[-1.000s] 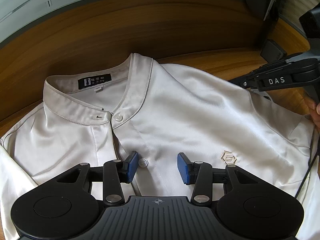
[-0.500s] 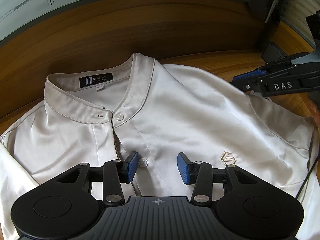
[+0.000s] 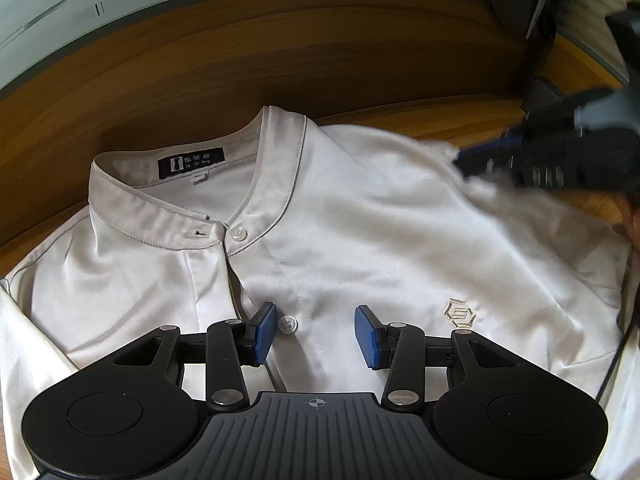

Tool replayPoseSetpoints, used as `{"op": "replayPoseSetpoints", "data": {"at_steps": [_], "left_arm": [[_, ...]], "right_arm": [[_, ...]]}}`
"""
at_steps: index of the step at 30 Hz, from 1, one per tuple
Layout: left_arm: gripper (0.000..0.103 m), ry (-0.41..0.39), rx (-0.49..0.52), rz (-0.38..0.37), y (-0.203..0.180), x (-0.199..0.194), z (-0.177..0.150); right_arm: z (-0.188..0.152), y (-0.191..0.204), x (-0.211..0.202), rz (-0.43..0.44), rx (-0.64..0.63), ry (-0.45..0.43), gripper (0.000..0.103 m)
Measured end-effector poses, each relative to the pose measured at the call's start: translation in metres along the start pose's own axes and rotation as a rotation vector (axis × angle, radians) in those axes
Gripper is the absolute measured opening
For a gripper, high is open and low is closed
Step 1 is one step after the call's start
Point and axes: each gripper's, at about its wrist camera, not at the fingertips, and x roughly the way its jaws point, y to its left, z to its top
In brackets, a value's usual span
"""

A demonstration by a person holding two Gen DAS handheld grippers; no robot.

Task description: Fold clothes

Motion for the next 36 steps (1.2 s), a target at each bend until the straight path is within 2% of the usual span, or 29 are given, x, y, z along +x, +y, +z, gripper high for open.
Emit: {"op": "replayPoseSetpoints", "data": {"at_steps": [2,5,6,7,9,14,17,18,23,26,27,31,36], "left_arm": [[0.046,0.000,0.003,0.002,0.000,0.000,0.000],[0.046,0.005,0.006,0.000,0.000,0.000,0.000],[0.047,0.007,0.006,-0.002,0.000,0.000,0.001],[0.047,0.011,0.002,-0.005,0.001,0.000,0.002],[0.047,0.018,-0.031,-0.016,0.006,-0.003,0.004],[0.048,-0.037,-0.061,-0.042,0.013,-0.037,0.004],[0.050,-0.050,-0.051,-0.051,0.011,-0.061,-0.002],[0.051,-0.050,-0.048,-0.058,0.011,-0.069,-0.006],[0.053,-0.031,-0.022,-0.107,0.004,-0.108,-0.034],[0.059,-0.030,0.031,-0.127,-0.003,-0.133,-0.055],[0.060,-0.026,0.043,-0.141,-0.005,-0.140,-0.061],[0.066,-0.013,0.058,-0.225,-0.009,-0.168,-0.090],[0.067,0.008,0.124,-0.304,-0.015,-0.196,-0.136]], "right_arm": [[0.005,-0.016,-0.001,-0.043,0.031,-0.009,0.006],[0.009,-0.032,0.000,-0.040,0.076,-0.011,0.007],[0.010,-0.033,-0.004,-0.046,0.088,-0.020,0.012],[0.011,-0.034,-0.007,-0.052,0.100,-0.029,0.022],[0.013,-0.034,-0.021,-0.056,0.108,-0.053,0.036],[0.008,-0.030,-0.072,-0.040,0.153,-0.076,0.042],[-0.005,-0.025,-0.106,-0.023,0.191,-0.069,0.053],[-0.010,-0.022,-0.117,-0.018,0.206,-0.064,0.056],[-0.042,-0.004,-0.173,0.024,0.270,-0.011,0.058],[-0.065,0.012,-0.205,0.017,0.295,0.003,0.065],[-0.072,0.018,-0.215,0.016,0.302,0.002,0.068],[-0.105,0.039,-0.258,0.008,0.332,0.004,0.071],[-0.139,0.060,-0.289,-0.024,0.374,0.020,0.074]]}}
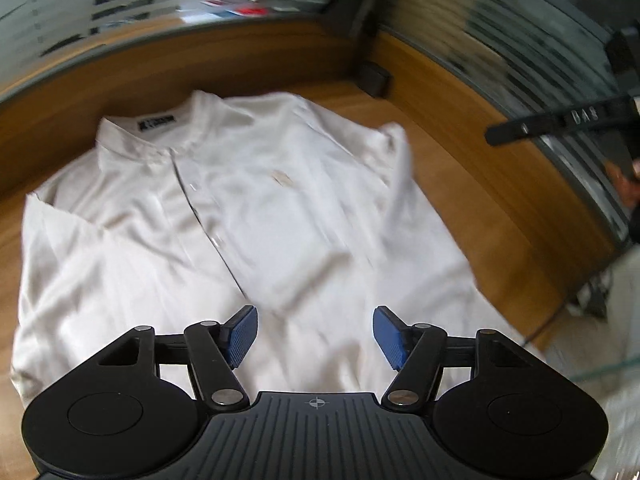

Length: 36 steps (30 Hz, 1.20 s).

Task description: Fold clothes

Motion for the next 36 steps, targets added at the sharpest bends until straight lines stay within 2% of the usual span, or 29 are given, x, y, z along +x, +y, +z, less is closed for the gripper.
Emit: {"op": "replayPoseSetpoints", "data": {"at_steps": [4,8,13,15,17,18,22,26,29,31,34,36], "left_arm": [[0.067,0.039,0.059,-0.029,-0.015,-0.003,-0.034],[0.065,0.067,0.111,-0.003,-0.033,0.010,-0.060],[0.046,0.066,0.114,0.059,-0.051,0.036,-0.072],[0.021,0.052,0.098,0.116,-0.056,0.045,-0.070],[0.006,0.008,0.062,0.171,-0.058,0.043,-0.069],[0.003,-0.024,0.034,0.189,-0.058,0.038,-0.068],[0.003,-0.152,-0.071,0.272,-0.058,-0.004,-0.069],[0.003,-0.229,-0.219,0.364,-0.048,-0.052,-0.069],[0.003,-0.245,-0.367,0.408,-0.029,-0.079,-0.073],[0.003,-0.246,-0.433,0.433,-0.016,-0.088,-0.077],[0.003,-0.239,-0.457,0.466,-0.001,-0.092,-0.081],[0.003,-0.236,-0.451,0.454,0.004,-0.091,-0.079]], "right_arm": [[-0.031,-0.002,-0.016,-0.032,0.043,0.014,0.076],[-0.053,-0.005,-0.023,-0.034,0.057,0.039,0.076],[-0.067,-0.008,-0.027,-0.021,0.030,0.064,0.079],[-0.069,-0.009,-0.027,-0.013,0.012,0.082,0.079],[-0.072,-0.010,-0.026,0.000,-0.015,0.096,0.079],[-0.073,-0.011,-0.025,0.007,-0.028,0.104,0.079],[-0.074,-0.014,-0.017,0.031,-0.065,0.130,0.079],[-0.072,-0.013,-0.001,0.054,-0.102,0.152,0.079],[-0.069,-0.009,0.011,0.066,-0.135,0.162,0.079],[-0.065,-0.006,0.019,0.067,-0.139,0.158,0.079],[-0.059,-0.005,0.031,0.064,-0.124,0.145,0.079],[-0.054,-0.005,0.040,0.062,-0.085,0.140,0.079]]}}
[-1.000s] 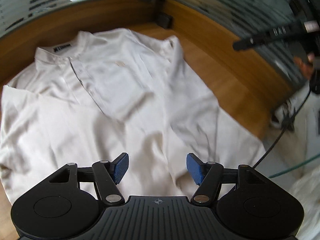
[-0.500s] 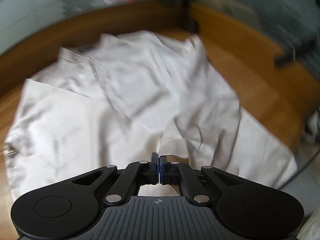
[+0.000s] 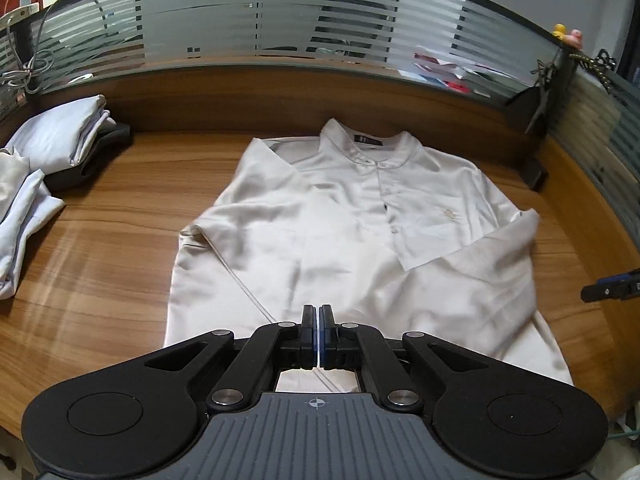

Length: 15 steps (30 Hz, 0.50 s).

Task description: Fold clothes

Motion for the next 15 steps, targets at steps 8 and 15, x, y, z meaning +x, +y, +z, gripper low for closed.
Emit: {"op": "replayPoseSetpoints", "data": {"at_steps": [8,15], "left_arm": [[0.024,0.081,0.199,-0.097,-0.007,0.029,0.004],[0.040,0.096,0.345,-0.158,-0.004,0.052,0.009]], "right_arm": [[-0.004,0.001,0.026,0.033,0.322,-0.047,0.078],[-0.005,0.013,0.052,-0.010,0.595,-0.120,0.065]]}}
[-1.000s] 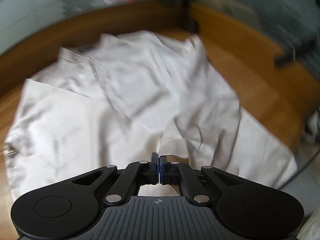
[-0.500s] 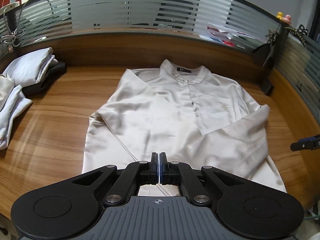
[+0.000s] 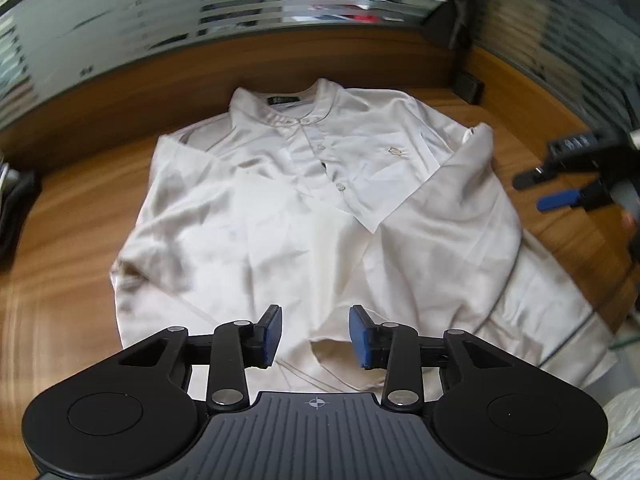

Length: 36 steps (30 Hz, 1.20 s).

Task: Fold clothes
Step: 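Grasp the other sleeve cuff with the right tool and lift it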

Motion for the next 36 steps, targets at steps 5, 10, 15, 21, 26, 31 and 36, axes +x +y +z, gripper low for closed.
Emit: {"op": "replayPoseSetpoints", "data": {"at_steps": [5,10,15,21,26,31,36], "left_arm": [[0.040,-0.020,0.043,-0.015,0.019,0.007,0.015],[0.041,-0.033,0.025,-0.009,0.034,0.014,0.029],[0.041,-0.034,-0.018,0.012,0.044,0.023,0.036],[0.041,-0.022,-0.051,0.025,0.043,0.036,0.051],[0.041,-0.009,-0.029,0.013,0.035,0.053,0.070],[0.041,-0.006,-0.011,-0.012,0.024,0.067,0.088],[0.041,-0.024,0.030,-0.040,0.010,0.077,0.105]], "right_arm": [[0.014,0.006,0.036,-0.108,0.039,0.007,0.042],[0.024,0.003,0.059,-0.192,0.007,0.046,0.001],[0.047,-0.001,0.038,-0.207,-0.057,-0.003,0.001],[0.098,-0.020,0.008,-0.239,-0.114,-0.066,0.001],[0.135,-0.022,-0.011,-0.322,-0.274,-0.122,0.001],[0.157,-0.005,-0.026,-0.391,-0.450,-0.187,0.001],[0.178,0.009,-0.042,-0.371,-0.515,-0.234,0.001]]}}
